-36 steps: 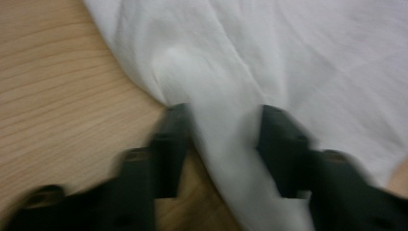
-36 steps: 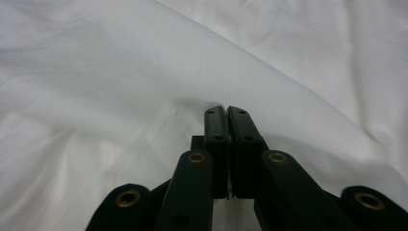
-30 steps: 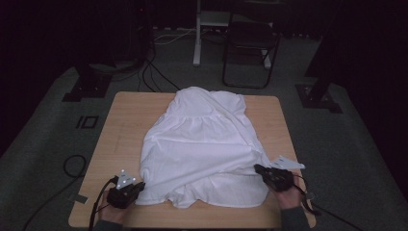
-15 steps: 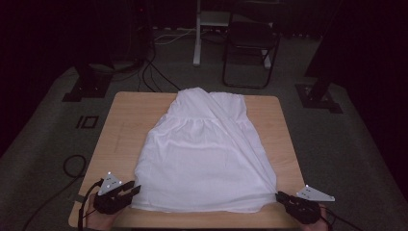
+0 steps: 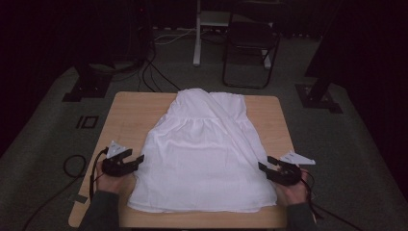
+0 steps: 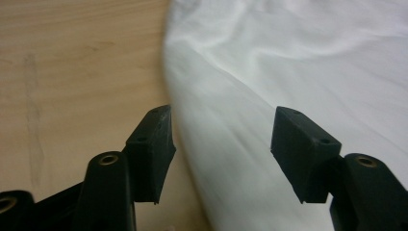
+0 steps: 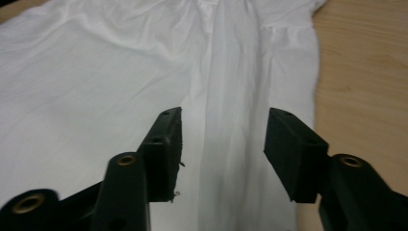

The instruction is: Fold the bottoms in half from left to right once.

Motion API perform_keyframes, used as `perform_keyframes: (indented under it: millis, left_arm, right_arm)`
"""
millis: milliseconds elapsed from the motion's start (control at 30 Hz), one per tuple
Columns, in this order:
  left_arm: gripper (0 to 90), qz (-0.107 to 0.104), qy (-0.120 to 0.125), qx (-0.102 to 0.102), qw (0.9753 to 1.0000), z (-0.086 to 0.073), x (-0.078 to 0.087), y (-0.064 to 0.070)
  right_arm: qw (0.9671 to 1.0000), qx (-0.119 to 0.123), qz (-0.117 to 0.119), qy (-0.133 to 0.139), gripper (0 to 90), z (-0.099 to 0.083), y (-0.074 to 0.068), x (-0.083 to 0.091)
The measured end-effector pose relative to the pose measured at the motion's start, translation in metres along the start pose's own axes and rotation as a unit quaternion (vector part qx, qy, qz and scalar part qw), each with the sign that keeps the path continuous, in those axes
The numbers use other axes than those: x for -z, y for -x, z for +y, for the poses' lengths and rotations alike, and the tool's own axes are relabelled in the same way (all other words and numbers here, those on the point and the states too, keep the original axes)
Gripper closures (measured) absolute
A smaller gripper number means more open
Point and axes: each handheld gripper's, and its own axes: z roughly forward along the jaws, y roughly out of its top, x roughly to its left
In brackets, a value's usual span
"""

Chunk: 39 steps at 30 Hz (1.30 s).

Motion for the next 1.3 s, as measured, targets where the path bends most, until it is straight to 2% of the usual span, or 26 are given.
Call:
perform_keyframes:
  millis: [133, 200, 300, 367, 433, 467, 533, 567, 633, 667, 700, 767, 833, 900, 933, 1000, 1100, 1233, 1300]
  left_arm:
    - [39.1, 0.004, -0.019, 0.031, 0.9993, 0.019, -0.036, -0.021]
    - [38.5, 0.006, -0.028, 0.034, 0.9990, 0.026, -0.050, -0.026]
    - [38.5, 0.012, -0.044, 0.032, 0.9984, 0.030, -0.069, -0.028]
    - [38.6, 0.021, -0.060, 0.025, 0.9976, 0.030, -0.080, -0.027]
    - [39.2, 0.020, -0.065, 0.032, 0.9972, 0.028, -0.086, -0.026]
    - [39.4, 0.019, -0.066, 0.033, 0.9971, 0.027, -0.088, -0.025]
    - [40.8, 0.021, -0.071, 0.029, 0.9968, 0.026, -0.091, -0.023]
    - [41.3, 0.024, -0.071, 0.028, 0.9968, 0.026, -0.091, -0.022]
    - [43.3, 0.025, -0.072, 0.029, 0.9967, 0.026, -0.091, -0.021]
    - [45.1, 0.027, -0.070, 0.026, 0.9968, 0.026, -0.091, -0.020]
    - [47.3, 0.026, -0.071, 0.025, 0.9968, 0.026, -0.091, -0.020]
    - [52.1, 0.023, -0.071, 0.024, 0.9969, 0.026, -0.090, -0.019]
    - [64.0, 0.024, -0.069, 0.018, 0.9972, 0.024, -0.089, -0.018]
    - [85.5, 0.022, -0.071, 0.017, 0.9971, 0.023, -0.087, -0.019]
    - [88.8, 0.023, -0.069, 0.020, 0.9971, 0.021, -0.086, -0.019]
    - [89.9, 0.017, -0.068, 0.020, 0.9974, 0.015, -0.078, -0.021]
    - [90.0, 0.008, -0.059, 0.017, 0.9981, 0.001, -0.063, -0.022]
    - [90.0, -0.010, -0.054, 0.015, 0.9984, -0.023, -0.036, -0.011]
    - [90.0, -0.020, -0.050, 0.022, 0.9983, -0.036, -0.020, -0.005]
  right_arm:
    - [0.9996, 0.015, -0.014, -0.020, 34.5, 0.026, 0.003, -0.044]
    - [0.9989, 0.017, -0.025, -0.035, 26.4, 0.038, 0.004, -0.066]
    - [0.9966, 0.027, -0.045, -0.064, 21.3, 0.049, 0.007, -0.100]
    - [0.9947, 0.028, -0.049, -0.087, 17.9, 0.050, 0.008, -0.117]
    - [0.9925, 0.037, -0.056, -0.102, 17.7, 0.050, 0.007, -0.128]
    - [0.9904, 0.049, -0.068, -0.110, 18.5, 0.049, 0.006, -0.132]
    - [0.9848, 0.073, -0.115, -0.107, 27.1, 0.049, 0.008, -0.131]
    - [0.9841, 0.068, -0.128, -0.103, 31.1, 0.050, 0.011, -0.129]
    - [0.9848, 0.022, -0.151, -0.083, 42.1, 0.052, 0.028, -0.119]
    - [0.9841, 0.007, -0.156, -0.084, 51.1, 0.052, 0.034, -0.117]
    - [0.9843, -0.008, -0.151, -0.091, 63.7, 0.049, 0.042, -0.114]
    - [0.9863, -0.010, -0.128, -0.104, 77.2, 0.044, 0.049, -0.114]
    - [0.9855, -0.005, -0.120, -0.120, 87.3, 0.040, 0.049, -0.116]
    - [0.9866, -0.017, -0.112, -0.117, 88.6, 0.036, 0.050, -0.117]
    - [0.9863, -0.025, -0.113, -0.118, 88.8, 0.034, 0.051, -0.117]
    - [0.9869, -0.036, -0.110, -0.113, 89.0, 0.030, 0.053, -0.113]
    - [0.9879, -0.035, -0.106, -0.108, 89.1, 0.022, 0.053, -0.102]
    - [0.9894, -0.031, -0.094, -0.106, 89.2, 0.006, 0.047, -0.080]
    - [0.9896, -0.031, -0.089, -0.108, 89.2, -0.002, 0.043, -0.068]
